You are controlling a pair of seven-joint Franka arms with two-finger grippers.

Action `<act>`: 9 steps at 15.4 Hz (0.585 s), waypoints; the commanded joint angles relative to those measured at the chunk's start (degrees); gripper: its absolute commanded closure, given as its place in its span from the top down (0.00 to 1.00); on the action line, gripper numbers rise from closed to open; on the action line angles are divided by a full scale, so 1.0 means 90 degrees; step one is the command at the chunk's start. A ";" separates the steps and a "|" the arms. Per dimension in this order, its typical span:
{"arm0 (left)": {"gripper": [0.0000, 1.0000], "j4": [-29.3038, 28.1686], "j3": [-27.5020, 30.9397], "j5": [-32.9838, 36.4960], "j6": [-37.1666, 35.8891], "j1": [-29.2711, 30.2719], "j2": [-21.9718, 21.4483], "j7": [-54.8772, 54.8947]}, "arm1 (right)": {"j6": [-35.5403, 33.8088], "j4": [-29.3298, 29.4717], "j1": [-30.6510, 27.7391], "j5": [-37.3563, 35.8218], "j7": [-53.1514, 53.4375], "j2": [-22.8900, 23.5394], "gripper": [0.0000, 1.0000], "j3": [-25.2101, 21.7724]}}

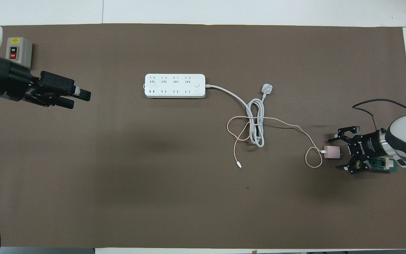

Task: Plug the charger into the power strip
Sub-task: 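Lift the charger with the right gripper while the left gripper advances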

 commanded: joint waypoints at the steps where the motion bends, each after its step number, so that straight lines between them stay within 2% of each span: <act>1: 1.00 -0.0293 0.0008 -0.0822 0.0521 -0.0214 -0.0030 0.0437 | 0.0117 -0.0153 -0.0172 0.0140 -0.0223 -0.0116 0.87 0.0039; 3: 1.00 -0.0576 -0.0001 -0.1661 0.0708 -0.0215 0.0058 0.1168 | 0.0127 -0.0134 -0.0173 0.0140 -0.0223 -0.0116 0.85 0.0039; 5: 1.00 -0.0616 -0.0001 -0.2249 0.0669 -0.0176 0.0214 0.1357 | 0.0127 -0.0143 -0.0163 0.0140 -0.0223 -0.0116 0.83 0.0039; 6: 1.00 -0.0635 -0.0001 -0.2396 0.0669 -0.0157 0.0263 0.1502 | 0.0136 -0.0134 -0.0163 0.0140 -0.0223 -0.0116 0.74 0.0039; 7: 1.00 -0.0723 -0.0001 -0.2640 0.0669 -0.0147 0.0370 0.1832 | 0.0136 -0.0133 -0.0163 0.0140 -0.0213 -0.0116 0.60 0.0039; 9: 1.00 -0.1199 -0.0001 -0.3244 0.0660 -0.0118 0.0449 0.2525 | 0.0243 -0.0124 -0.0124 0.0140 -0.0164 -0.0116 0.26 0.0049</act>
